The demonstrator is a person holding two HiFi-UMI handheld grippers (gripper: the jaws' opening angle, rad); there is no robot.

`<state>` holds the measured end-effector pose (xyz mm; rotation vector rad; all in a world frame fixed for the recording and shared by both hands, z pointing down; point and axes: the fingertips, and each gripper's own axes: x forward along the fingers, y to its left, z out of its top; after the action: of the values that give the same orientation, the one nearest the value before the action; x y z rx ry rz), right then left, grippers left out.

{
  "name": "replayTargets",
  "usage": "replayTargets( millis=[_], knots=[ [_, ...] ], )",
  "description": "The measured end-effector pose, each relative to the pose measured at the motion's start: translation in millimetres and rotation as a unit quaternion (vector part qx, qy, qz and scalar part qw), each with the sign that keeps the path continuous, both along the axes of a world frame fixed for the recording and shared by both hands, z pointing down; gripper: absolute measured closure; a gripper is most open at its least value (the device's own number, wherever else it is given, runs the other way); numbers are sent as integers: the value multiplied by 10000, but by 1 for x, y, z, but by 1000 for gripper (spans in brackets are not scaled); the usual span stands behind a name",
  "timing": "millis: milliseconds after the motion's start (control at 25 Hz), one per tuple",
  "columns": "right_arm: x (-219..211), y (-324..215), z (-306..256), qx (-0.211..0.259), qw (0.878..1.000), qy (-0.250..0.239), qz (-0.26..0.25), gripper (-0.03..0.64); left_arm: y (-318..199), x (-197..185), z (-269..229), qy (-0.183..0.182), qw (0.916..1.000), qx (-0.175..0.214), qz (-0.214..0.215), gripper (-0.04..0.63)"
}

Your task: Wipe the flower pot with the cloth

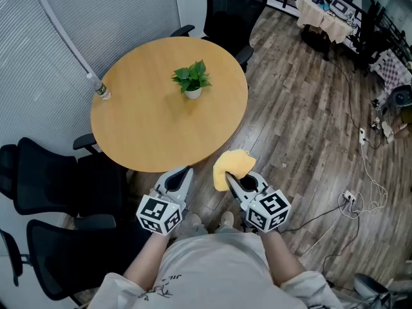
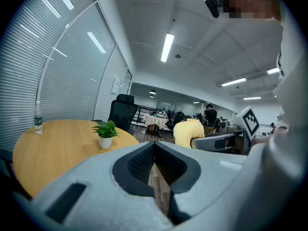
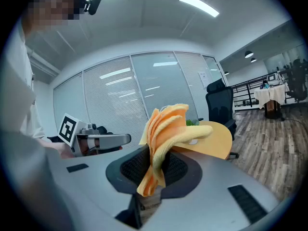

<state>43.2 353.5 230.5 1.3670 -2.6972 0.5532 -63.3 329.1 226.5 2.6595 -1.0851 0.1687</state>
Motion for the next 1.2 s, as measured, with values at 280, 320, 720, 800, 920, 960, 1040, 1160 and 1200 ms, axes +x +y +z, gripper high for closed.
replayTargets(
  millis=[280, 320, 720, 800, 920, 960, 1040, 1160, 1200],
  knots=[
    [4, -1, 4, -11, 10000, 0, 40, 555, -2, 2, 5, -13, 10000, -28, 21, 584],
    [4, -1, 4, -13, 10000, 4, 41, 555, -2, 2, 5, -16, 10000, -36, 17, 585],
    [11, -4, 1, 4, 9999, -167, -28, 554, -7, 12, 5, 27, 10000, -52, -15, 584],
    [16, -5, -2, 28, 9998, -192, -21, 554, -8, 16, 4, 62, 10000, -44, -35, 585],
    [24, -9, 0, 29, 9999, -154, -33, 554, -11, 23, 1, 83, 9999, 5, -82, 584],
    [27, -10, 0, 28, 9998, -168, -54, 554, -12, 26, 1, 78, 9999, 31, -99, 584],
    [35, -12, 1, 38, 9998, -186, -96, 554, -13, 33, -1, 68, 9999, 75, -128, 584],
    [50, -15, 1, 59, 9996, -209, -177, 554, -12, 45, -3, 79, 9997, 100, -206, 584],
    [54, -16, 1, 66, 9995, -217, -211, 554, -12, 49, -3, 83, 9996, 104, -243, 584]
  ],
)
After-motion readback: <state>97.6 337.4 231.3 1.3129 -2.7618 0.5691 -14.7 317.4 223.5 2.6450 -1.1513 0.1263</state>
